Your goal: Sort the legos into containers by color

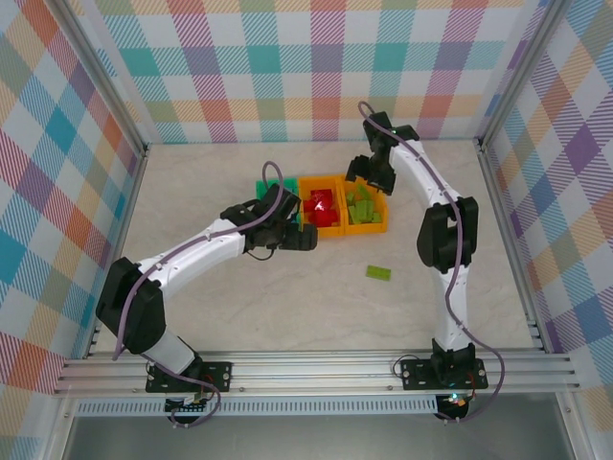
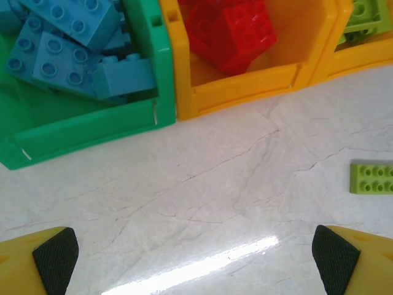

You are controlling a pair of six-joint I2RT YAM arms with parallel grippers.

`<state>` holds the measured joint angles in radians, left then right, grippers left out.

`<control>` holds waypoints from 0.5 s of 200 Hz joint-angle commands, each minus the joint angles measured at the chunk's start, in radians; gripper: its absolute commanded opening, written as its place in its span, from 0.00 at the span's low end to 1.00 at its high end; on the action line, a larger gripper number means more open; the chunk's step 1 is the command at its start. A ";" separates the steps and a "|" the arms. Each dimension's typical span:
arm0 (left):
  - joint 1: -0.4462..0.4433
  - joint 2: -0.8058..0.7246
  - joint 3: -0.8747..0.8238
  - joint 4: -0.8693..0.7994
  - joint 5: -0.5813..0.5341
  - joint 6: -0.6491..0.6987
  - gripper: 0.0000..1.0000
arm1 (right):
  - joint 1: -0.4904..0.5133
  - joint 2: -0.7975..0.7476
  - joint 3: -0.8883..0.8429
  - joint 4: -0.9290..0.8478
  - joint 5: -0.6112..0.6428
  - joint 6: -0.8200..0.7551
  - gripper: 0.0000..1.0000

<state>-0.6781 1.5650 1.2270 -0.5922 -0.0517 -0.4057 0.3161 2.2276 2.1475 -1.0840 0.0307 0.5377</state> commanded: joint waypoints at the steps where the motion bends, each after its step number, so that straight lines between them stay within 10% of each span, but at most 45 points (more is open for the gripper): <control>1: 0.005 -0.038 -0.015 0.008 -0.031 -0.016 1.00 | 0.012 -0.108 -0.076 -0.048 0.005 -0.058 0.83; 100: 0.011 -0.025 -0.020 0.020 -0.039 -0.006 1.00 | 0.111 -0.561 -0.953 0.106 -0.019 0.116 0.92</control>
<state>-0.6754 1.5620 1.2194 -0.5907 -0.0807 -0.4049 0.3737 1.6726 1.2991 -1.0019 0.0330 0.5449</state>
